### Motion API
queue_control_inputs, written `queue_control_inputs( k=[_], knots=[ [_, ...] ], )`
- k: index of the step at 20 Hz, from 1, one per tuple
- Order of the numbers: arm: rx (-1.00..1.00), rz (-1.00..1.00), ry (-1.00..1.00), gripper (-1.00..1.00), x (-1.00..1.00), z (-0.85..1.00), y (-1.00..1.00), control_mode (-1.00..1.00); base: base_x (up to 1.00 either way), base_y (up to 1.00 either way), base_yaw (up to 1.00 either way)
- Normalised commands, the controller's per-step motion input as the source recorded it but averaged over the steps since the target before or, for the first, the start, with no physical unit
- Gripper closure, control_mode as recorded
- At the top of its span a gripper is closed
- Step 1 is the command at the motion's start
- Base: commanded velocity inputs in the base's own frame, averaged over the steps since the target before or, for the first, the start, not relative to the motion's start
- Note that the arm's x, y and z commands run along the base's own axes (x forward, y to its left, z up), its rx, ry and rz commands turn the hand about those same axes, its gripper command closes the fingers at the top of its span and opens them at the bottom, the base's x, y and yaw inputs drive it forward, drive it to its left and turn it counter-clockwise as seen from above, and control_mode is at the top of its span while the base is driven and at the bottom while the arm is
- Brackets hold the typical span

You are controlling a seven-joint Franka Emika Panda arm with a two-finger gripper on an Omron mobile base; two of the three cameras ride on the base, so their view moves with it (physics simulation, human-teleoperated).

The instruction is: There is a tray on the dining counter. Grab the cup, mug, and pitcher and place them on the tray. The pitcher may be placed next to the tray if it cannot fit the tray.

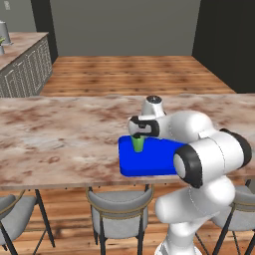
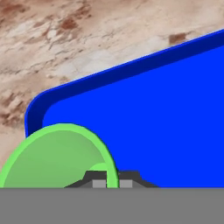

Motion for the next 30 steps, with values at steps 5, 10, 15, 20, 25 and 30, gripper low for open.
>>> queue_control_inputs(
  k=[5,10,15,20,25,30],
  knots=[
    [0.00,0.00,0.00,1.00,0.22,-0.18,0.08,-1.00,0.00,0.00,0.00],
    [0.00,0.00,0.00,1.00,0.25,-0.14,0.06,-1.00,0.00,0.00,0.00],
    [0.00,0.00,0.00,1.00,0.24,-0.10,0.05,-1.00,0.00,0.00,0.00],
    [0.00,0.00,0.00,1.00,0.05,-0.12,0.01,-1.00,0.00,0.00,0.00],
    [0.00,0.00,0.00,1.00,0.01,-0.20,0.01,-1.00,0.00,0.00,0.00],
    [0.00,0.00,0.00,1.00,0.03,-0.20,0.04,-1.00,0.00,0.00,0.00]
  ],
)
